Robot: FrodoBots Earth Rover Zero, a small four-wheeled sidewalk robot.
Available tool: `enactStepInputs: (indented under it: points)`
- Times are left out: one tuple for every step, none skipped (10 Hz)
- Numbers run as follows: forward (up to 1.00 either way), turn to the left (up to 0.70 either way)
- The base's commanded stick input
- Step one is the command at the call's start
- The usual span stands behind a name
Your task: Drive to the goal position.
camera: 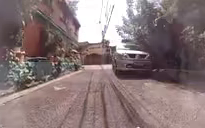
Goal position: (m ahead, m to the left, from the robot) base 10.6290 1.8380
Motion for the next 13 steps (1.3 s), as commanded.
enactStepInputs:
  points:
    - [0.7,0.0]
    - [0.7,0.0]
    - [0.7,0.0]
    - [0.7,0.0]
    - [0.7,0.0]
    - [0.7,0.0]
    - [0.7,0.0]
    - [0.7,0.0]
    - [0.7,0.0]
    - [0.7,0.0]
    - [0.7,0.0]
    - [0.7,0.0]
    - [0.7,0.0]
